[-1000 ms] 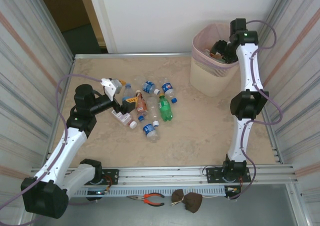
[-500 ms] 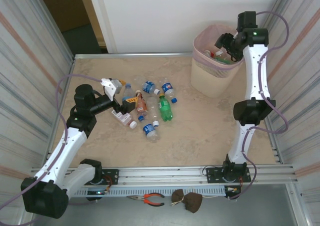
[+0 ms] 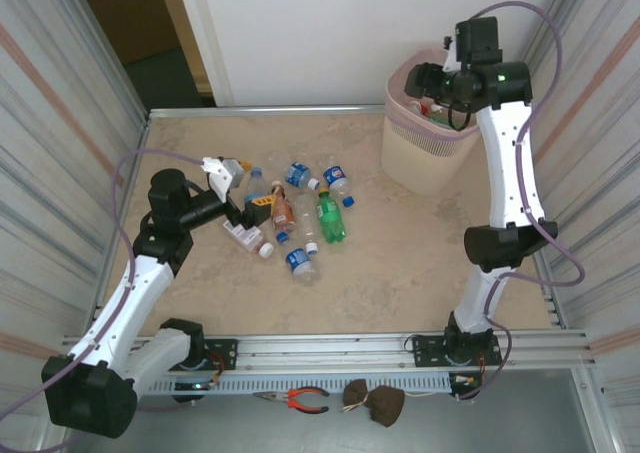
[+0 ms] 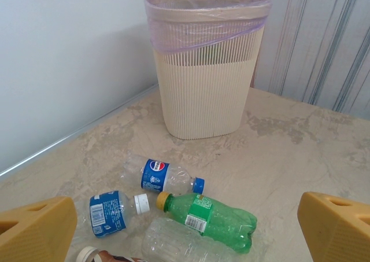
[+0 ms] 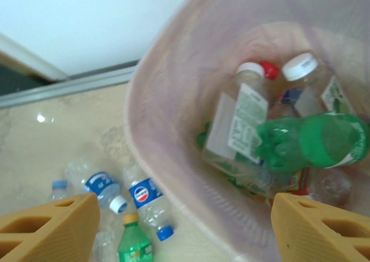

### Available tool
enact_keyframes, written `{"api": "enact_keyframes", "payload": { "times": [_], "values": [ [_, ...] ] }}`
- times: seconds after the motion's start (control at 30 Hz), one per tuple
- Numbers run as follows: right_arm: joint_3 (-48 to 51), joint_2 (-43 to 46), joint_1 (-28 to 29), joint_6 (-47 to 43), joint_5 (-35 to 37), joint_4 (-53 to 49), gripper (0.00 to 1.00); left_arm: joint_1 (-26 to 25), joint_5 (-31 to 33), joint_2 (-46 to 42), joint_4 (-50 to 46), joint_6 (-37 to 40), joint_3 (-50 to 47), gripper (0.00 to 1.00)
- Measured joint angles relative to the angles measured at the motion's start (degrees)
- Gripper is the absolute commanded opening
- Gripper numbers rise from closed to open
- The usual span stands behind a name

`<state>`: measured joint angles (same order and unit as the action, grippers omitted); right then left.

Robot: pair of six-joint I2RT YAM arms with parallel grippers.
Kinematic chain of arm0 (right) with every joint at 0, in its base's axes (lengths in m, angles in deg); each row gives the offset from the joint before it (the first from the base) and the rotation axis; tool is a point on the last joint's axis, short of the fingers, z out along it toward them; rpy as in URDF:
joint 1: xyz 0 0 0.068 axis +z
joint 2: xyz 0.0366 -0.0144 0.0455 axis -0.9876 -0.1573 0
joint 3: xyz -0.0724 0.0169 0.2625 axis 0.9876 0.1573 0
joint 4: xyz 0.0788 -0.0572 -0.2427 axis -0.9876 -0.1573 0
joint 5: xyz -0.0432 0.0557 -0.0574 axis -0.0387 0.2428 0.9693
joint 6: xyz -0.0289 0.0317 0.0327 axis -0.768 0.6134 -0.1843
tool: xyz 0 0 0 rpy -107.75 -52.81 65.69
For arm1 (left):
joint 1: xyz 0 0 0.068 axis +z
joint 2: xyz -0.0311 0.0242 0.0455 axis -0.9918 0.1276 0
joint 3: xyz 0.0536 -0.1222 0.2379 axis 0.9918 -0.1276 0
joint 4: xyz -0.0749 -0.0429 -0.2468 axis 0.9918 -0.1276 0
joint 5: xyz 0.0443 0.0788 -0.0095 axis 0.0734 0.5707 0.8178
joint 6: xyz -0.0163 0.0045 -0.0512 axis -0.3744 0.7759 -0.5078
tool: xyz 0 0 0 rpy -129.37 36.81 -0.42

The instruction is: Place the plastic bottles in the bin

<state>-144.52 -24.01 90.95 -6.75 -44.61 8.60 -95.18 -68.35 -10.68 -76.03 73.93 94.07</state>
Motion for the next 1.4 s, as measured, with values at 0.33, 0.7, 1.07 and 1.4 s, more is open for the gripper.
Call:
{"api": "enact_keyframes", "payload": {
  "times": [0.33, 0.7, 1.07, 1.4],
  "values": [
    [6.1, 3.7, 12.2, -2.3, 4.7, -0.5, 0.77, 0.1, 3.3, -0.9, 0.0, 0.0, 0.0, 0.99],
    [19.2, 4.7, 26.6, -0.9, 6.4, -1.2, 0.75, 3.0, 12.0, -2.3, -0.2, -0.8, -0.1, 0.99],
    [21.5, -1.2, 39.0, 3.6, 6.2, -1.7, 0.71, 9.7, 15.3, -3.8, -0.2, -2.4, -0.5, 0.99],
    [21.6, -9.9, 45.1, 6.9, 5.7, -1.7, 0.66, 11.0, 15.5, -4.6, 0.0, -2.7, -1.0, 0.99]
  ]
}}
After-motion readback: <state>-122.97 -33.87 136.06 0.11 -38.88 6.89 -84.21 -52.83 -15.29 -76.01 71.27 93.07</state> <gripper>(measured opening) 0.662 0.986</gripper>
